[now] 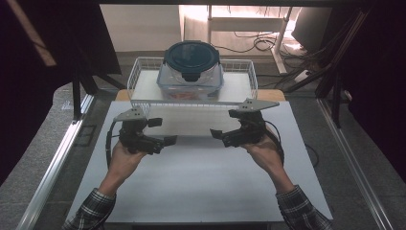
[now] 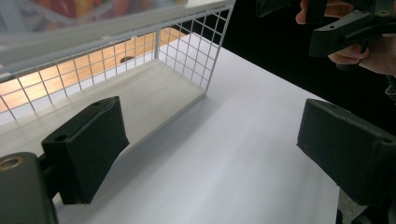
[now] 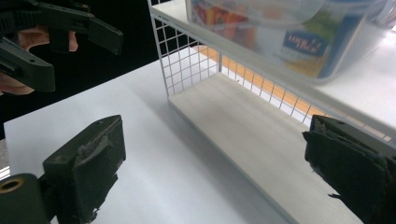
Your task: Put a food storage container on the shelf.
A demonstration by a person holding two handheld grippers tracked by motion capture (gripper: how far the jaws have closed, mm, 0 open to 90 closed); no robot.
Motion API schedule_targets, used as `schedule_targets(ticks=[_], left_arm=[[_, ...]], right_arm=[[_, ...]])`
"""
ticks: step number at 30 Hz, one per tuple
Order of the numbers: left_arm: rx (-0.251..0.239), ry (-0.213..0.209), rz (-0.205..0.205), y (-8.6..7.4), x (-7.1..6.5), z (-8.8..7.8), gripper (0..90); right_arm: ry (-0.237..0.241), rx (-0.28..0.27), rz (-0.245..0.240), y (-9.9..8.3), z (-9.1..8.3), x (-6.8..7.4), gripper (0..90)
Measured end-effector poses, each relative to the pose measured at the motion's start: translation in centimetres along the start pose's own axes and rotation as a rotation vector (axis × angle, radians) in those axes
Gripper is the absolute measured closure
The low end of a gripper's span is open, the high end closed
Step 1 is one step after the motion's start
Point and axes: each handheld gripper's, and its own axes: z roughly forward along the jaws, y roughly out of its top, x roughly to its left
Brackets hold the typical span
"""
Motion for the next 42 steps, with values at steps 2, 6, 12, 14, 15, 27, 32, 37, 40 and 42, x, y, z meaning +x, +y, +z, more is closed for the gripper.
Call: schedule_targets(ticks=[2, 6, 12, 14, 15, 27, 32, 37, 40, 42], left_arm=[[0.001, 0.004, 0.004, -0.3, -0.1, 0.1, 6.9], [0.009, 0.037, 0.015, -2.0, -0.2, 0.5, 6.5], [0.009, 0.047, 0.006, -3.5, -0.3, 0.9, 6.2], [0.009, 0.047, 0.008, -4.0, -0.3, 1.0, 5.9], [0.006, 0.048, 0.007, -4.3, -0.4, 1.0, 5.8], [0.011, 0.065, 0.013, -5.6, -0.8, 1.0, 5.6], [0.021, 0.070, 0.021, -6.1, -1.1, 1.0, 5.7], [0.029, 0.073, 0.025, -6.6, -1.3, 0.9, 5.6], [0.030, 0.078, 0.025, -6.9, -1.4, 0.7, 5.6], [0.029, 0.080, 0.024, -7.0, -1.4, 0.6, 5.7]], right_arm=[[0.002, 0.001, 0.001, -0.2, 0.0, 0.1, 4.1], [-0.001, 0.011, -0.011, -1.5, 0.1, 0.5, 3.1], [-0.001, 0.019, -0.013, -2.8, 0.3, 0.9, 2.1], [-0.001, 0.023, -0.015, -3.2, 0.4, 1.0, 1.8], [-0.002, 0.025, -0.013, -3.7, 0.5, 1.0, 1.6], [-0.019, 0.039, -0.014, -5.0, 0.5, 1.2, 1.0], [-0.030, 0.040, -0.016, -5.7, 0.3, 1.4, 0.4], [-0.038, 0.033, -0.008, -6.3, -0.2, 1.6, 0.1], [-0.036, 0.035, -0.006, -6.5, -0.3, 1.7, 0.2], [-0.033, 0.038, -0.003, -6.8, -0.4, 1.8, 0.1]])
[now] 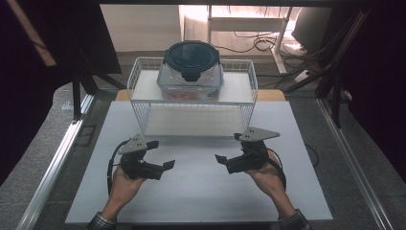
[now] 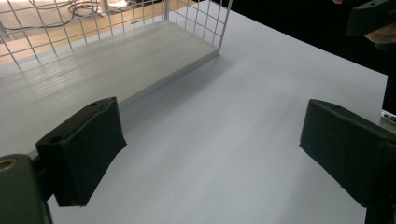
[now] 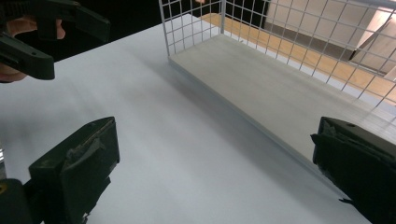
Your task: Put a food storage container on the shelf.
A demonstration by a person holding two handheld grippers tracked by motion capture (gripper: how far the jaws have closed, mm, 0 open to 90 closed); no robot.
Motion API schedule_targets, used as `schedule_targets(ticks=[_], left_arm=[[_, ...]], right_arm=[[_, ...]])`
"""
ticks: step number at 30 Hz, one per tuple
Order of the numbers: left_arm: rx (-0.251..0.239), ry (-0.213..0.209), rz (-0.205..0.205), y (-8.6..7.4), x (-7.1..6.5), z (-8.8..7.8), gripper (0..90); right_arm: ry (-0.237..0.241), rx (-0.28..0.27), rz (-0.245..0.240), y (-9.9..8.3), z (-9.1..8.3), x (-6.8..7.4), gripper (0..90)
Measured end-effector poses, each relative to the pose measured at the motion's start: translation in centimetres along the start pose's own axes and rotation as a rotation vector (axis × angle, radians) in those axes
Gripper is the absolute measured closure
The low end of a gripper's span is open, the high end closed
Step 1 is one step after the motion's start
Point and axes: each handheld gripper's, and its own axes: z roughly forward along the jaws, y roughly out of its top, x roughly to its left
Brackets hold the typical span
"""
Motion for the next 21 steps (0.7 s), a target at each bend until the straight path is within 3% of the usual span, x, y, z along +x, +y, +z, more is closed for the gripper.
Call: schedule_targets(ticks=[21], left_arm=[[0.016, 0.016, -0.018, -2.3, -0.5, -0.7, 6.0]], right_arm=[[-0.005, 0.025, 0.016, -2.4, -0.2, 0.7, 0.1]])
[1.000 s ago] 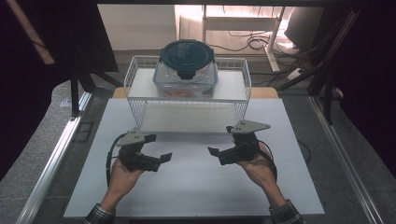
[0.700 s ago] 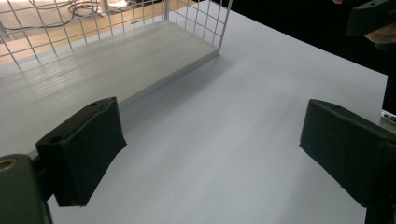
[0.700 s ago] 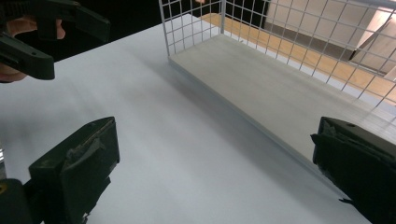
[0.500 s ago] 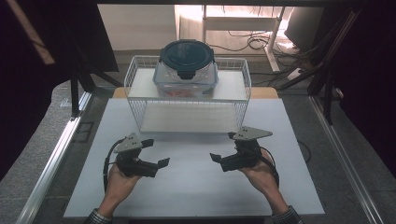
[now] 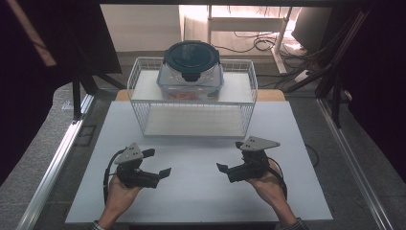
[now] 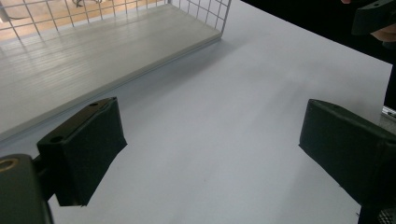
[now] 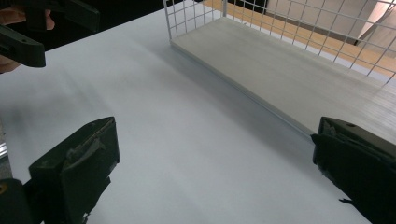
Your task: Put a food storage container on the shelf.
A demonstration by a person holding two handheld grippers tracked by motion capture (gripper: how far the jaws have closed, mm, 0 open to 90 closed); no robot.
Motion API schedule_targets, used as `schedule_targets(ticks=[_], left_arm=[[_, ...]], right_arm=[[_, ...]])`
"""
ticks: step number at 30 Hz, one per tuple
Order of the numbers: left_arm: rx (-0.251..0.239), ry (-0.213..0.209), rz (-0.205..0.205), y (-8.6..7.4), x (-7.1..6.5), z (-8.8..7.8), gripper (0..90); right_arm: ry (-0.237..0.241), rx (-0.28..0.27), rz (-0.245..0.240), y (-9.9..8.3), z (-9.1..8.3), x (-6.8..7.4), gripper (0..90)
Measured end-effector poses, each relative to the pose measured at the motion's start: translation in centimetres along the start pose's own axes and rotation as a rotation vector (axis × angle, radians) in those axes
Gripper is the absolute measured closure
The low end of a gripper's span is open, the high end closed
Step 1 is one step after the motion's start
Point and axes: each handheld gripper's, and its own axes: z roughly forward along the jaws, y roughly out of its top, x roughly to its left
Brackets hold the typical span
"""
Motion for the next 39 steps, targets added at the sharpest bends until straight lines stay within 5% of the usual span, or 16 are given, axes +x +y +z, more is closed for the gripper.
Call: schedule_targets(ticks=[20, 39], left_arm=[[0.017, 0.035, -0.025, -2.6, 0.0, -1.5, 6.0], [0.043, 0.061, -0.022, -4.5, -0.4, -2.6, 5.9]], right_arm=[[-0.023, 0.014, 0.032, -1.8, -1.5, 0.2, 0.1], [-0.058, 0.018, 0.014, -3.7, -2.4, 0.6, 0.0]])
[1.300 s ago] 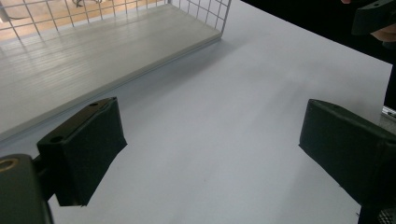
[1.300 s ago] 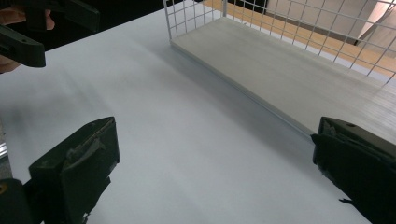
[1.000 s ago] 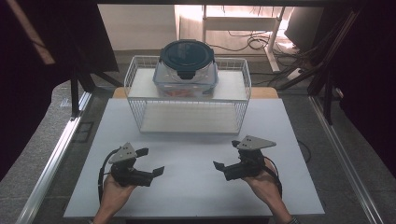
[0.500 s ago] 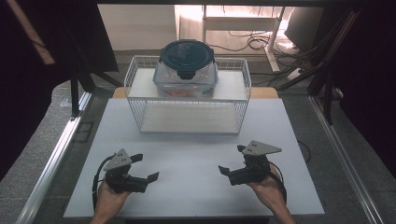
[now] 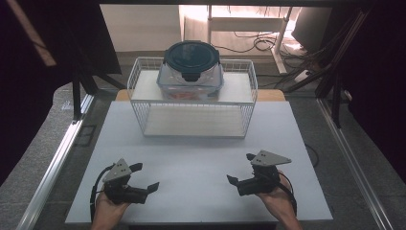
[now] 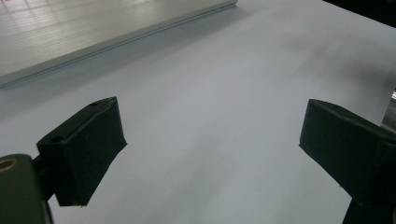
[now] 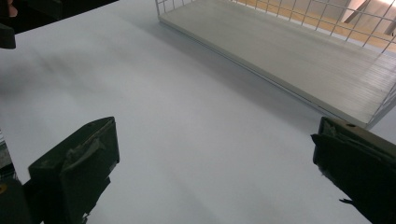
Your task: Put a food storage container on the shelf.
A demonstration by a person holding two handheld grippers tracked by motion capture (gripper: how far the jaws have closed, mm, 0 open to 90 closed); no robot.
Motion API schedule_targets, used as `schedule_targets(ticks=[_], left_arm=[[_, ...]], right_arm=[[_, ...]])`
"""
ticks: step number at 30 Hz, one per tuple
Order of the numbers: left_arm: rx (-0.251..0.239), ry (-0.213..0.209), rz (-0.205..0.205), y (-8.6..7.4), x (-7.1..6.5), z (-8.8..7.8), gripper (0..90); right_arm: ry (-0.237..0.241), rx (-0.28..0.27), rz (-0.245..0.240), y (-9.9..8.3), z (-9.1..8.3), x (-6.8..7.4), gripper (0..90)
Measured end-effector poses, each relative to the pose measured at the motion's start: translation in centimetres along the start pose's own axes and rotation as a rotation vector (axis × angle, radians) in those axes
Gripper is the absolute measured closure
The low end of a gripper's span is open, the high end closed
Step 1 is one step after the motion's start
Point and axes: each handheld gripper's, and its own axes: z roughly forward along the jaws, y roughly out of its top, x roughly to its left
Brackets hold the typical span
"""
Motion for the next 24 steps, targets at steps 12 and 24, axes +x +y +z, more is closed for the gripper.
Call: schedule_targets(ticks=[12, 24], left_arm=[[0.026, 0.019, 0.019, -0.9, -0.5, -0.1, 5.8], [0.044, 0.028, 0.028, -1.6, -0.9, -0.1, 5.7]], right_arm=[[-0.003, 0.012, -0.008, -1.2, -0.1, 0.6, 0.0], [-0.002, 0.019, -0.017, -1.9, -0.3, 1.2, 0.0]])
